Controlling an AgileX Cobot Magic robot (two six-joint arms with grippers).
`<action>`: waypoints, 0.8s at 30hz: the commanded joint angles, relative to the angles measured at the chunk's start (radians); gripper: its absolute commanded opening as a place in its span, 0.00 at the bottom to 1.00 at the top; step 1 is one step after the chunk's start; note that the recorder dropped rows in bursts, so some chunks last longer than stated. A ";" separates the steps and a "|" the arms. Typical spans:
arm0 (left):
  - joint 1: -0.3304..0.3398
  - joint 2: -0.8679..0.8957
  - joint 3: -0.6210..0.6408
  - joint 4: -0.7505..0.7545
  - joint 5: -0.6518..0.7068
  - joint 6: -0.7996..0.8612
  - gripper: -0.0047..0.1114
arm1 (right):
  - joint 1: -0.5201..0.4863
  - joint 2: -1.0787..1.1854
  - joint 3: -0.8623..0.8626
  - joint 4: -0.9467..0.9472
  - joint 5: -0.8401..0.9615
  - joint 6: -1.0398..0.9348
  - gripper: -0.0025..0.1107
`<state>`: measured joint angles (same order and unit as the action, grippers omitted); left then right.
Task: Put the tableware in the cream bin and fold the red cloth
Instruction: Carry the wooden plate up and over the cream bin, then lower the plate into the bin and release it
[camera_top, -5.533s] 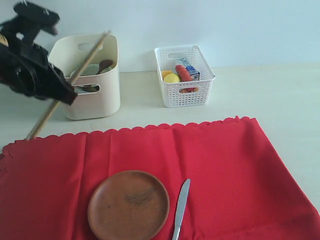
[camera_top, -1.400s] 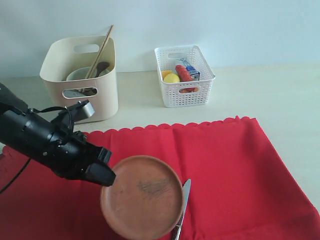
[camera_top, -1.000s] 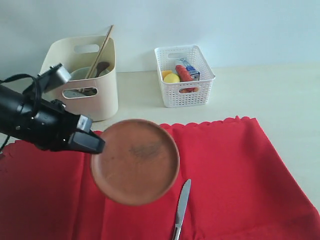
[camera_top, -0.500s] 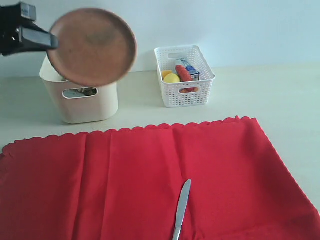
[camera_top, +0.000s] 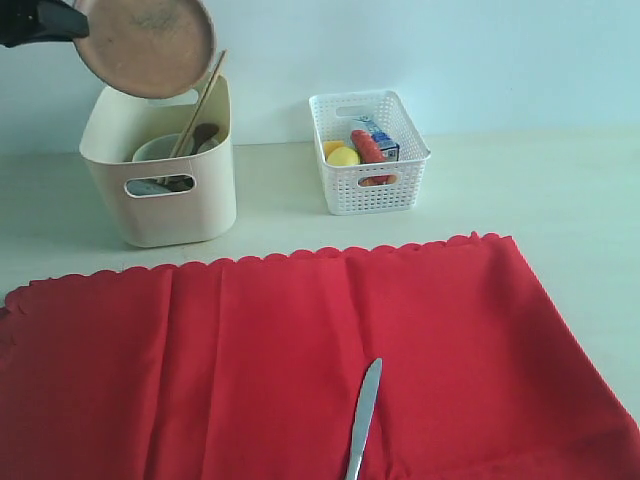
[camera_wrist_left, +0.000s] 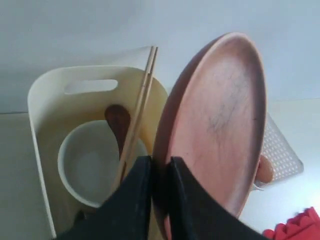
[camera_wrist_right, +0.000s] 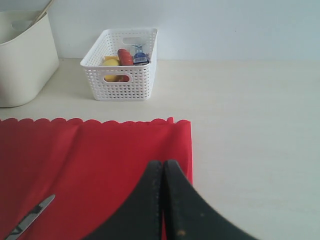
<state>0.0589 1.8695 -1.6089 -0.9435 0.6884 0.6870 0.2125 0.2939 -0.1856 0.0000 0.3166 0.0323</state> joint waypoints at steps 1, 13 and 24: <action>0.002 0.127 -0.092 -0.001 0.010 -0.022 0.04 | -0.003 -0.006 0.001 0.000 -0.004 -0.002 0.02; 0.002 0.264 -0.149 0.090 0.025 -0.037 0.04 | -0.003 -0.006 0.001 0.000 -0.004 -0.002 0.02; 0.002 0.237 -0.151 0.121 0.083 -0.037 0.53 | -0.003 -0.006 0.001 0.000 -0.004 -0.002 0.02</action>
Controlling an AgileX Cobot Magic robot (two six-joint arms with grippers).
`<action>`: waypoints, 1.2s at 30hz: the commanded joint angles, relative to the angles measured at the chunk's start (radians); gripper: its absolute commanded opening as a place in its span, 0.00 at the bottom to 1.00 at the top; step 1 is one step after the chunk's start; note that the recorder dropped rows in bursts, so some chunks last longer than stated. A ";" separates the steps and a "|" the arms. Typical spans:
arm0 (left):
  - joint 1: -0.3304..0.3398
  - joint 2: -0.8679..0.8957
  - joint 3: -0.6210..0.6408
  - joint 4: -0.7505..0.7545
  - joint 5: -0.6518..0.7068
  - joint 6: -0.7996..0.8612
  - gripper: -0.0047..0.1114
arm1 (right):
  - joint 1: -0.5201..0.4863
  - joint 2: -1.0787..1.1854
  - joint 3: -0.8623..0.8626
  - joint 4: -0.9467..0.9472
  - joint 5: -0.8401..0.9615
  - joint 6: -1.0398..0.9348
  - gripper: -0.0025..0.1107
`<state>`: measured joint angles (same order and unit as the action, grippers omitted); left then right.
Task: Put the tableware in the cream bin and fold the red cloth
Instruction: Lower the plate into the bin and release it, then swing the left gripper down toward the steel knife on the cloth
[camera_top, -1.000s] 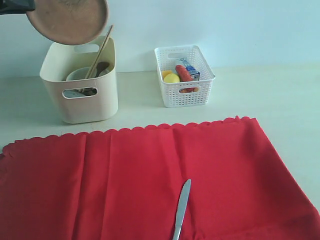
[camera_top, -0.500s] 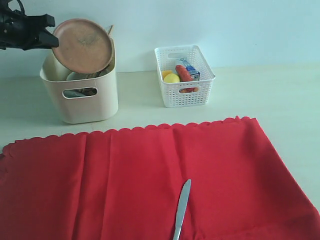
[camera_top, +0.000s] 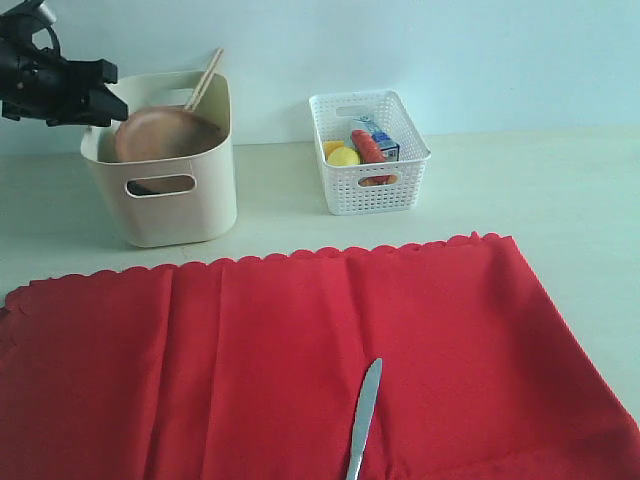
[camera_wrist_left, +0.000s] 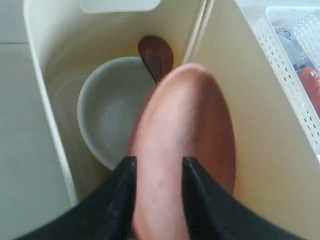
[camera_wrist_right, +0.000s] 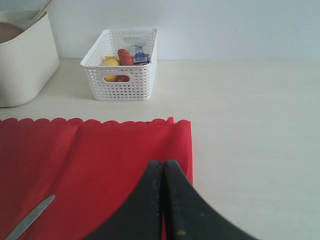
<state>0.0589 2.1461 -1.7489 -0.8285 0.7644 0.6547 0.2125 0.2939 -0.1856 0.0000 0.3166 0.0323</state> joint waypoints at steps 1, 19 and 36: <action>0.002 -0.054 -0.011 0.009 0.005 -0.005 0.58 | -0.003 -0.006 0.001 0.000 -0.004 -0.002 0.02; -0.291 -0.337 0.103 0.435 0.217 -0.253 0.65 | -0.003 -0.006 0.001 0.000 -0.004 -0.002 0.02; -0.899 -0.327 0.560 0.537 -0.119 -0.588 0.58 | -0.003 -0.006 0.001 0.000 -0.004 -0.001 0.02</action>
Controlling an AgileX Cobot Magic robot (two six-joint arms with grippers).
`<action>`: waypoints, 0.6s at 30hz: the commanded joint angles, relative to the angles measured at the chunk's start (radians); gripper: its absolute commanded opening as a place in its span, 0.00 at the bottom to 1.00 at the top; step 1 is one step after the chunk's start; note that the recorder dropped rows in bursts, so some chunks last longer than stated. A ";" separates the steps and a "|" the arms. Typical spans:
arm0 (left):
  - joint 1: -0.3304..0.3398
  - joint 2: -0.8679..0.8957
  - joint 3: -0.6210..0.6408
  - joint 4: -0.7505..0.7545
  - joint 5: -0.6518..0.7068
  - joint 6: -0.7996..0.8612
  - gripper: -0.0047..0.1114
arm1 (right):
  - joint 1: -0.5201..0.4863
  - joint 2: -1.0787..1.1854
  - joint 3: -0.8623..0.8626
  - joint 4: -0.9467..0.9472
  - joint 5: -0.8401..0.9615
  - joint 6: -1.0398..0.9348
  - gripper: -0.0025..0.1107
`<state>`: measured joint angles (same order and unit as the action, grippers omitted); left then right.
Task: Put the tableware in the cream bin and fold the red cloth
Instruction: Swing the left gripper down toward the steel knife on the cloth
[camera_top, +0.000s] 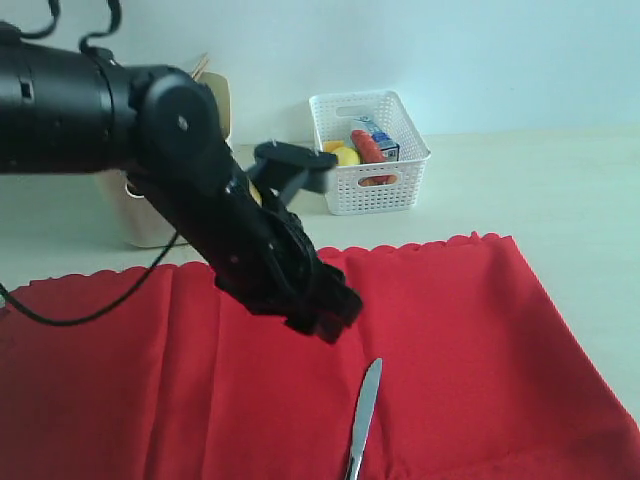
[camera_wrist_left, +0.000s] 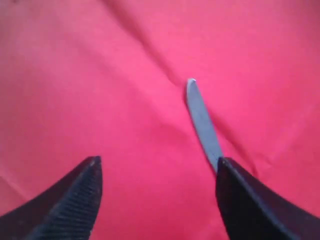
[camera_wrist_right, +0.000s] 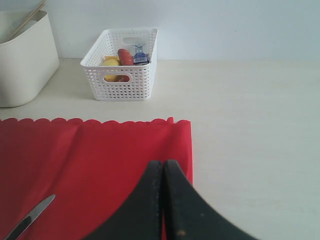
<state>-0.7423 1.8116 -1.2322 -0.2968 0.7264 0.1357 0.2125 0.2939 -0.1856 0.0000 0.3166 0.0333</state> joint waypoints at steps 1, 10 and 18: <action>-0.117 0.017 0.050 0.005 -0.090 -0.079 0.58 | -0.003 -0.006 0.001 0.000 -0.004 -0.002 0.02; -0.236 0.190 0.054 0.157 -0.111 -0.344 0.58 | -0.003 -0.006 0.001 0.000 -0.004 -0.002 0.02; -0.323 0.206 0.054 0.163 -0.101 -0.353 0.58 | -0.003 -0.006 0.001 0.000 -0.004 -0.005 0.02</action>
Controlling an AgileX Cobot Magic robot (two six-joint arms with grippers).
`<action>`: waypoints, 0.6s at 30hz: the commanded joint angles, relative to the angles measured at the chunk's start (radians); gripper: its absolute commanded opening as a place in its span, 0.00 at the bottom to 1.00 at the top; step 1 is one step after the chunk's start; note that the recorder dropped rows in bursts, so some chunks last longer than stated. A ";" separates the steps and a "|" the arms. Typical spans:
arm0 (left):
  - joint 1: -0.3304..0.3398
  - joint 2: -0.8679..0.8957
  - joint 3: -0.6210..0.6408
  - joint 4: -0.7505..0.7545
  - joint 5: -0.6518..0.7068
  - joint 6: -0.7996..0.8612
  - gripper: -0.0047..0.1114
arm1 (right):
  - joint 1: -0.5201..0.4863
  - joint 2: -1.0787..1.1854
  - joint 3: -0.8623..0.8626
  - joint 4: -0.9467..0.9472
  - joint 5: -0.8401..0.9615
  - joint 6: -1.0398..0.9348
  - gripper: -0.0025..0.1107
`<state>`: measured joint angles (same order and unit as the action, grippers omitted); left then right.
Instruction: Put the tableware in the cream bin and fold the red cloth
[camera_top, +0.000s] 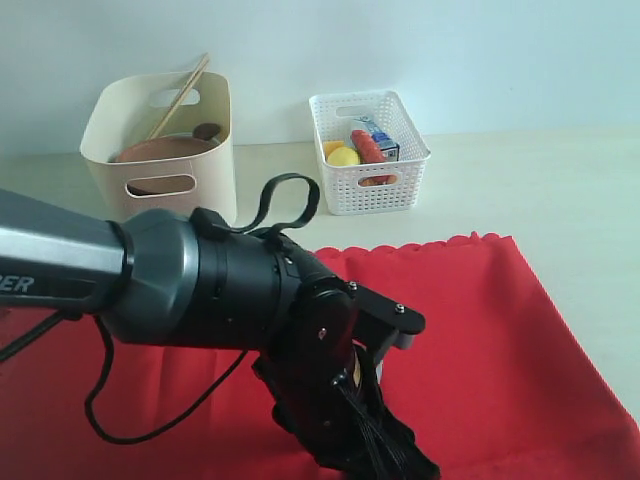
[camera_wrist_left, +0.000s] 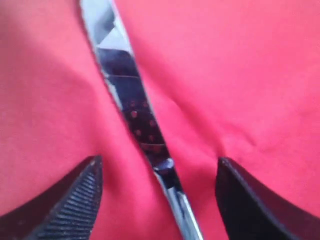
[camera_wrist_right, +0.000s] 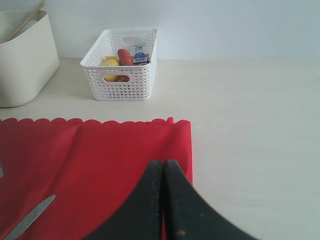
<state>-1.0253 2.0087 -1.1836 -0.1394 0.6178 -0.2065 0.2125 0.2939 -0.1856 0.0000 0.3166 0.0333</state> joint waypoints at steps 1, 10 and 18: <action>-0.042 0.009 0.005 0.014 0.013 -0.016 0.58 | -0.003 -0.006 0.001 0.000 -0.004 -0.005 0.02; -0.062 0.009 0.005 0.126 0.049 -0.112 0.58 | -0.003 -0.006 0.001 0.000 -0.004 -0.005 0.02; -0.101 0.009 0.005 0.186 0.049 -0.174 0.58 | -0.003 -0.006 0.001 0.000 -0.004 -0.002 0.02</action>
<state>-1.1215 2.0087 -1.1836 0.0408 0.6570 -0.3652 0.2125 0.2939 -0.1856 0.0000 0.3166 0.0333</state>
